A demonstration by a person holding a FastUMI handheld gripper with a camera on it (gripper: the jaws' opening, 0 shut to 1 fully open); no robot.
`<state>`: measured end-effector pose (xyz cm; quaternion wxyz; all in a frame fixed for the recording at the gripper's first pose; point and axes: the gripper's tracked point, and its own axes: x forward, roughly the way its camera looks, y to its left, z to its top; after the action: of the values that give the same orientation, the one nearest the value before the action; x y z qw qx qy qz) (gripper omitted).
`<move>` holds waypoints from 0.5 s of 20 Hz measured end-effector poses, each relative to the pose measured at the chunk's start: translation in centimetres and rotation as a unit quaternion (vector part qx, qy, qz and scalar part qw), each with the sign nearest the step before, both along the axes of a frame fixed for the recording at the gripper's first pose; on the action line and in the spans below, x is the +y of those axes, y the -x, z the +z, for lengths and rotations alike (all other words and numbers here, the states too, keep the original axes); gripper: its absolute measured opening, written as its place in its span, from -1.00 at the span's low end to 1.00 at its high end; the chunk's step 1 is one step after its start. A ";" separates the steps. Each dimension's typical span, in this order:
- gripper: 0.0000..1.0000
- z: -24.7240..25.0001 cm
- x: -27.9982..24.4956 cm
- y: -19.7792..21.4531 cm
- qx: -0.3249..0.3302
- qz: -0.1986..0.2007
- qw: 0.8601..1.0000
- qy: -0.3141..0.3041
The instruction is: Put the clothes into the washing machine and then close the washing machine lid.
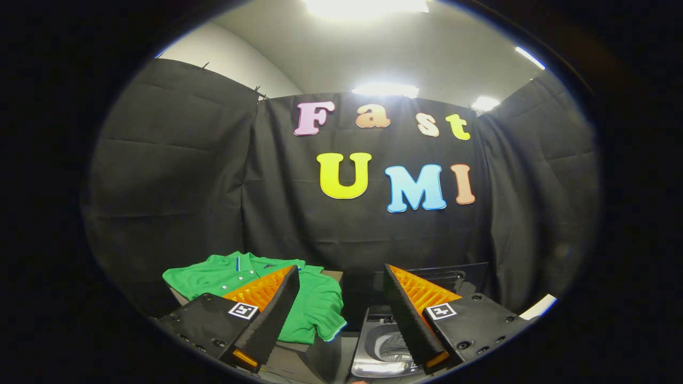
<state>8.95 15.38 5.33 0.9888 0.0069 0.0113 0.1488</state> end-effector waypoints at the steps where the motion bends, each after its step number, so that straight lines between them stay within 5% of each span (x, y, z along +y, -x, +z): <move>1: 0.96 0.1 0.9 -0.2 0.003 0.007 1.000 -0.002; 10: 0.96 0.2 7.3 -1.8 0.039 0.059 0.997 -0.012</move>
<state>10.79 22.69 5.53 0.9770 0.0237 0.0488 0.2063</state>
